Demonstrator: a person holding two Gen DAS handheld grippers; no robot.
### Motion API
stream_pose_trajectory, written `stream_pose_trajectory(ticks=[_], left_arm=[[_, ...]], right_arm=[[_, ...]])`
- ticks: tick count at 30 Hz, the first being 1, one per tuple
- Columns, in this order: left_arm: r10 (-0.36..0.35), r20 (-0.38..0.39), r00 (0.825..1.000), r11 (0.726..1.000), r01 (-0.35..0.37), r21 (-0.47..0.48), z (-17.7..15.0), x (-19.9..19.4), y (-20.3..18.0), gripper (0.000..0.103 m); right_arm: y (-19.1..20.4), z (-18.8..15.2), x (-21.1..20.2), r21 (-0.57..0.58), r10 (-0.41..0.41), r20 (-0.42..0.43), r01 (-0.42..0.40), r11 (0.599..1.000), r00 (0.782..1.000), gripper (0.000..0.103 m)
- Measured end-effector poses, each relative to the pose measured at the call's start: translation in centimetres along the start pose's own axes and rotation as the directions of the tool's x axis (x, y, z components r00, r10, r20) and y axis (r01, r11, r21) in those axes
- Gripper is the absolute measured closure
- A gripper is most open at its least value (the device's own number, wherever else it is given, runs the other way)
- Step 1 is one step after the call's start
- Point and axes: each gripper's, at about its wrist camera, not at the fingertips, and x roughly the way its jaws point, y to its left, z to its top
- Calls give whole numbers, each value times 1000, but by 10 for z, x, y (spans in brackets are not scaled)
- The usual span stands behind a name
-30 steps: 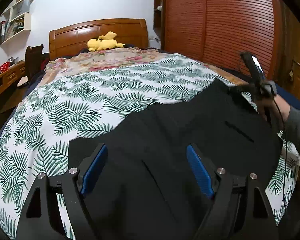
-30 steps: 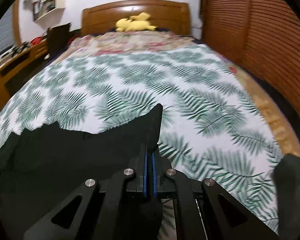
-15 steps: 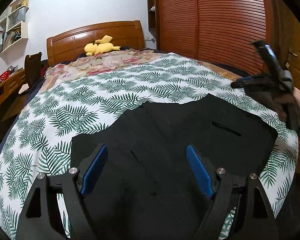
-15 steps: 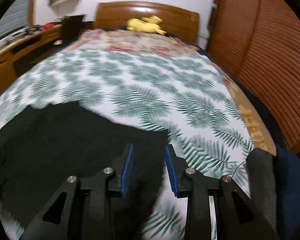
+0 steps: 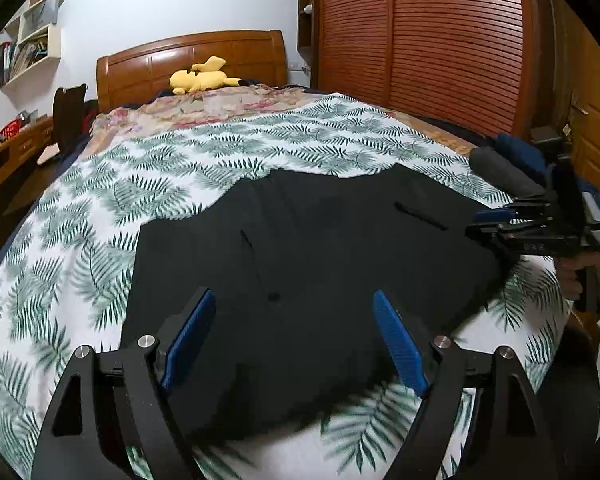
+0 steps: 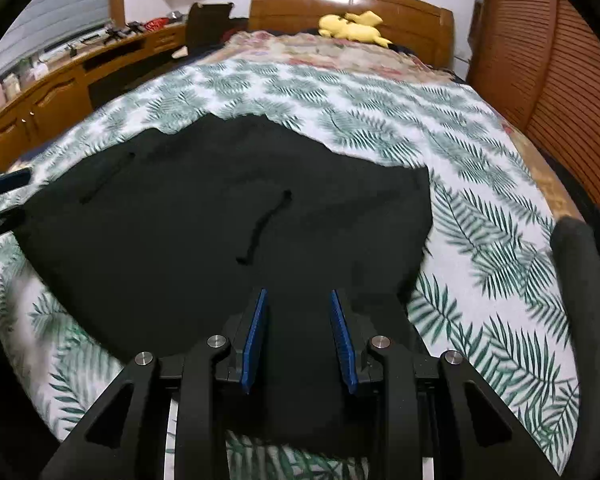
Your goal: Fold large clothes
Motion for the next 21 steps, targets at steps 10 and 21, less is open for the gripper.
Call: stream_pose_trajectory(ticks=[10,21], left_arm=[[4,-31,1000,999,-6,-52,-35,-15,15,21],[8,-64,998,993,-15,-118,-49,-14,45,21]], right_arm=[[6,-6,17,53,16,-44,-14,999,999,71],[-3,-18,-25,81,-72,35,69,994,997,70]])
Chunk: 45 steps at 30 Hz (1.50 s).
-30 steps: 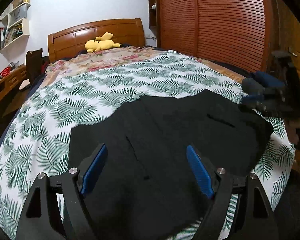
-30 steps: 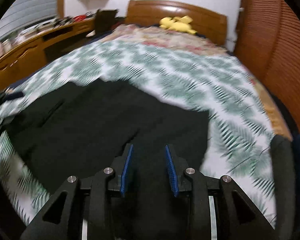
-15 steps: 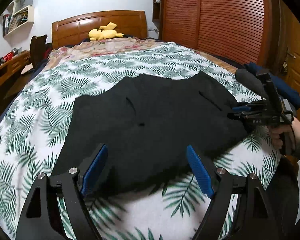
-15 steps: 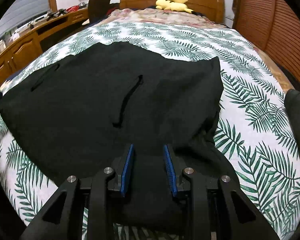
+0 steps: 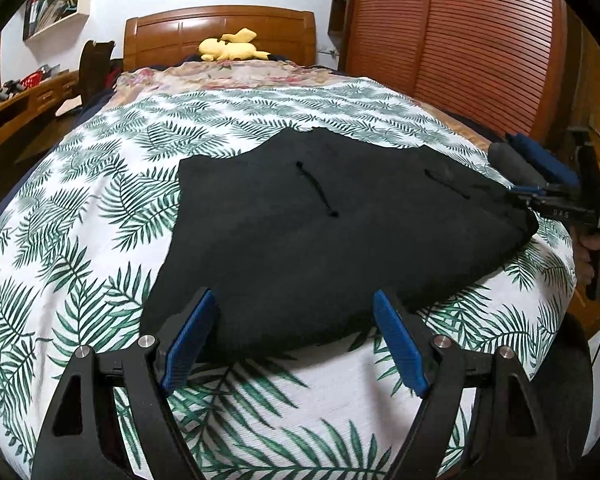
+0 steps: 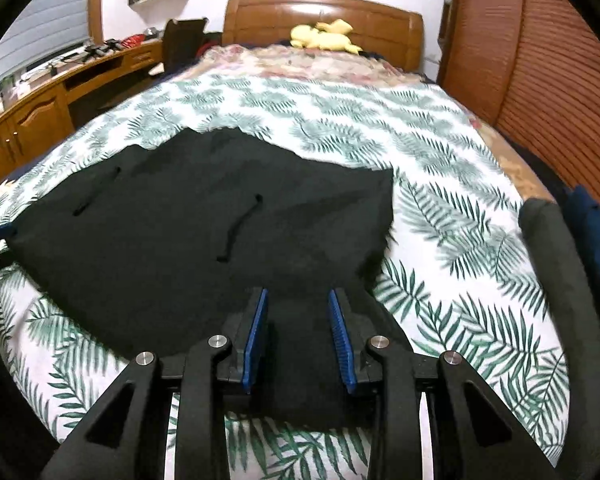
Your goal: Fold large clothes
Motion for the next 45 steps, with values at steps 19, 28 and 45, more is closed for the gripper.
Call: stream_pose_trajectory(ticks=[19,28,45], left_arm=[[-33,48,998,998,30,56,15,9,-44,21],[-18,-10,1000,994,19,105,10,39,-66,21],[-9,-26,1000,994,12,107,9,45,-65,21]], right_arm=[[-1,-26,28,15,-9,-18,9,1000,1000,69],[3,-25,14,8,-35,-20,35,999,999,61],[-35,-32,-21,120,-36,-26,39,992,999,38]])
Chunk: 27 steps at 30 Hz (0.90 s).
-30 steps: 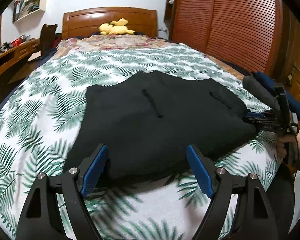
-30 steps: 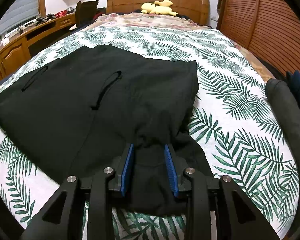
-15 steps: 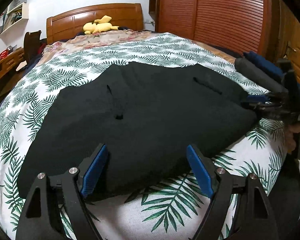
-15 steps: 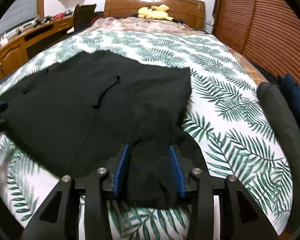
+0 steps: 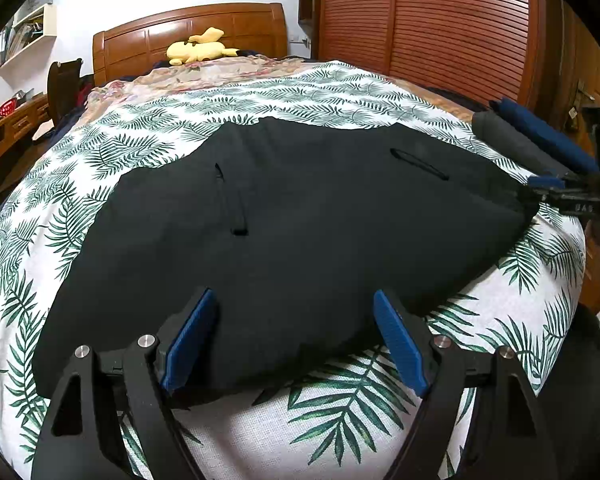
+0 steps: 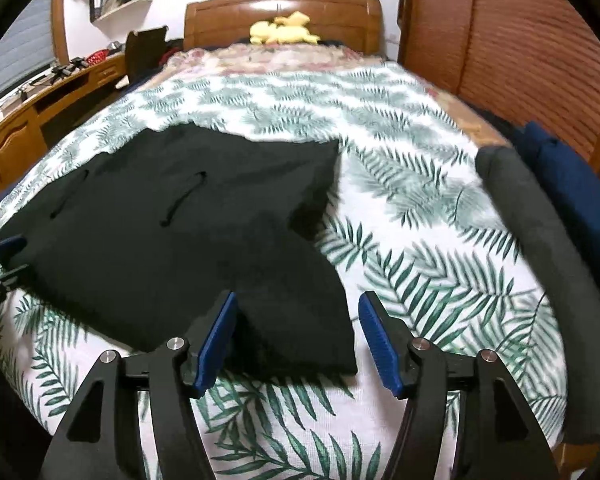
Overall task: Fold large clothes
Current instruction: 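Grasp the folded coat corner with the right tool and lift it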
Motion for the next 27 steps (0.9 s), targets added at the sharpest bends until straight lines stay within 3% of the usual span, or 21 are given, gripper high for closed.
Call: stream_pose_trajectory(ticks=[5,18,24,27], left_arm=[[-1,-1,1000,1000,1,1,0,0,-1,21],[-1,-1,1000,1000,1,0,0,0,0,21],[-1,-1,1000,1000,1,1,1,0,0,21],[0,-1,1000,1000,0,1,1,0,0,21]], right_arm=[[-4,-3,24,50,21,-54,-19,999,998,31],[-13,0,40,121,121,-83,-111,986,989,30],[-13,3,47,113,162,-81,-153,982,983,47],[-16,3,47,113,175,-72,-166,980,982,63]])
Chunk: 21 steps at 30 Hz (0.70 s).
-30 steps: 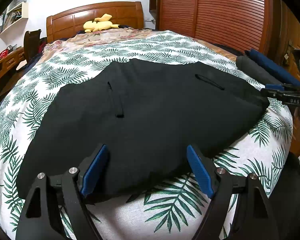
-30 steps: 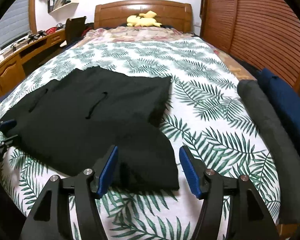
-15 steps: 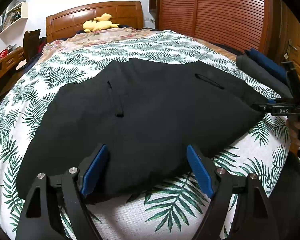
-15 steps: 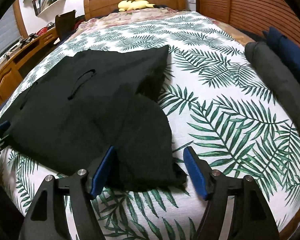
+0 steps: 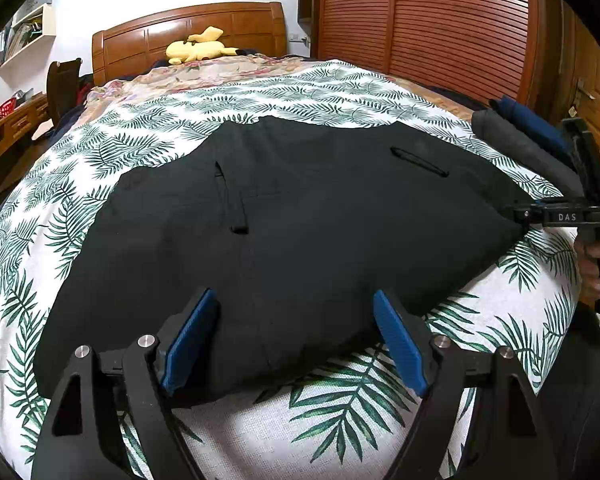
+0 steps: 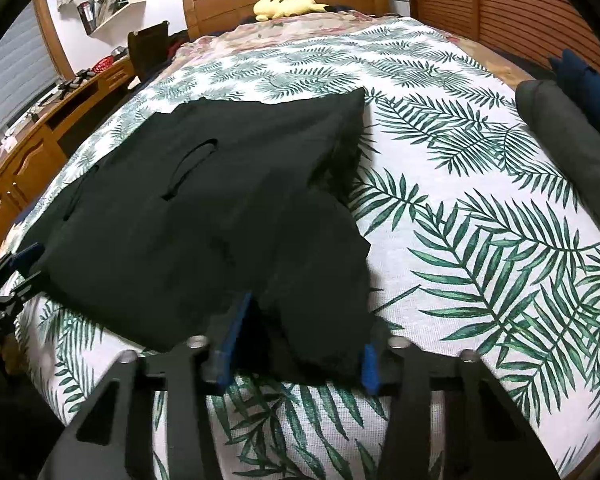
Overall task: Fold large clothes
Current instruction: 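Grasp the folded coat corner with the right tool and lift it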
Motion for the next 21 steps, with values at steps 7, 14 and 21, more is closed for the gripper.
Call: stream_pose_trajectory(ticks=[7,14,21], left_arm=[[1,7,1000,1000,-1,-13,-1,-4,6,21],[10,66,998,998,-5,-66,-3,-32,32,21],[34,88,996,994,-25,-105,-13,-53,57,21]], right_arm=[[2,4,-17,-10,26,70,-25,1000,997,85],[32,30,-49,-84,52,174,-38,996,983,91],[92,51,-60,-197,86,228,-40,980,970,92]])
